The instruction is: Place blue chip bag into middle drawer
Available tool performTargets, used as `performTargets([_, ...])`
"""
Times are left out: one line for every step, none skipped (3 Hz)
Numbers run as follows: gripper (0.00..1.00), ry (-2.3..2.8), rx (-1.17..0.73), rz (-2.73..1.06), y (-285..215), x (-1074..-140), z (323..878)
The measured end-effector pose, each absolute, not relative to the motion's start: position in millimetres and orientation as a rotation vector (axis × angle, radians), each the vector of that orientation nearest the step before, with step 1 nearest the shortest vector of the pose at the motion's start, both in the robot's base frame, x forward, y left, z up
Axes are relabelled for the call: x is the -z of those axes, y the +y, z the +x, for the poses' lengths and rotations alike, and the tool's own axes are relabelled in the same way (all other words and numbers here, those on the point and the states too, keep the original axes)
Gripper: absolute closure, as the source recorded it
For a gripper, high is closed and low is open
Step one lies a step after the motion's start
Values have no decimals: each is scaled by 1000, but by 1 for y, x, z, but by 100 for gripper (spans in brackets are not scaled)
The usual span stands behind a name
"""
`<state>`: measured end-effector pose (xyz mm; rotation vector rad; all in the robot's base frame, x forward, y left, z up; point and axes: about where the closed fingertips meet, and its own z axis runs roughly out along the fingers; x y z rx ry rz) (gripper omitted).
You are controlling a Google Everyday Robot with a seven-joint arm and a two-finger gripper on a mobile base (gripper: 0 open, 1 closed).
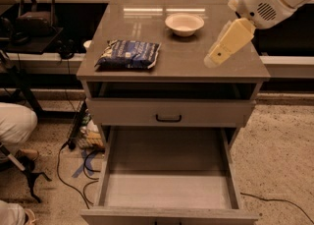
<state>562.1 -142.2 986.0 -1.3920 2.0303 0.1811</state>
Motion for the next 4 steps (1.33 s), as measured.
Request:
performTargets([0, 2031, -183, -1390, -142, -985, 563])
performTargets([0, 2047, -218, -1341, -130, -966, 593])
performTargets([0, 2084, -261, -1328, -94, -918, 640])
performTargets([0, 2093, -275, -1335, -73, -896, 661])
